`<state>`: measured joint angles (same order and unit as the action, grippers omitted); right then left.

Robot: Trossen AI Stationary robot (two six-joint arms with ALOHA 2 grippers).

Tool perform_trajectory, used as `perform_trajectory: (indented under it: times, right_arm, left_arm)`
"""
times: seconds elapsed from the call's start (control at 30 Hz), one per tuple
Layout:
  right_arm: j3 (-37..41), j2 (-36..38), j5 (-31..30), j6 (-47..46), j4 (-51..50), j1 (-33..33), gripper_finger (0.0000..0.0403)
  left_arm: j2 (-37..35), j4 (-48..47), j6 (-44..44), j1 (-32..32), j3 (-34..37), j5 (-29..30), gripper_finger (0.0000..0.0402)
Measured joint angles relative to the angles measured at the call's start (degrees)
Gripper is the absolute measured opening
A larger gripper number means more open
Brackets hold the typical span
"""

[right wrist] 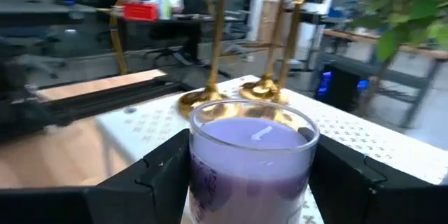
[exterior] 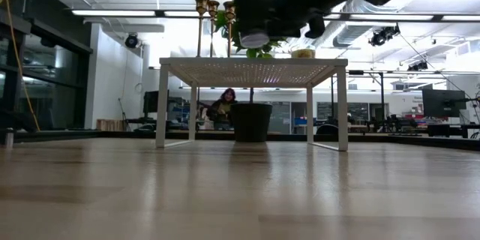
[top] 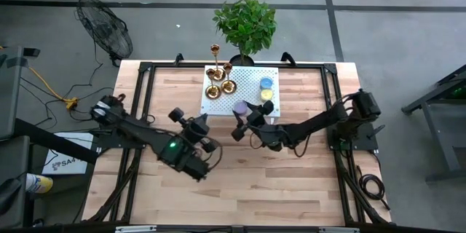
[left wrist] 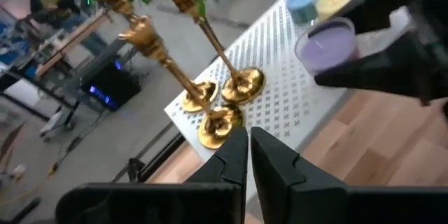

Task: Pick & Place candle stick holders
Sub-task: Put the violet scented candle on the shelf

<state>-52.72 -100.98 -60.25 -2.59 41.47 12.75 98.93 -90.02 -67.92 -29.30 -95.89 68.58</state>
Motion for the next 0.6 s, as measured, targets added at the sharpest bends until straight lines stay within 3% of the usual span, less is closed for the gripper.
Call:
perform_trajectory:
  times: [0.37, 0.6]
  right_arm:
    - [-3.20, -2.81, -12.64, -5.14, -0.04, 0.07, 0.0232]
    - [-3.20, -2.81, -15.81, -13.57, -3.22, -0.94, 0.0232]
  left_arm:
    - [-14.48, 0.55, -17.76, -15.22, 26.06, 7.04, 0.0017]
    - [-23.64, 5.10, -22.47, -21.61, 39.50, 9.31, 0.0017]
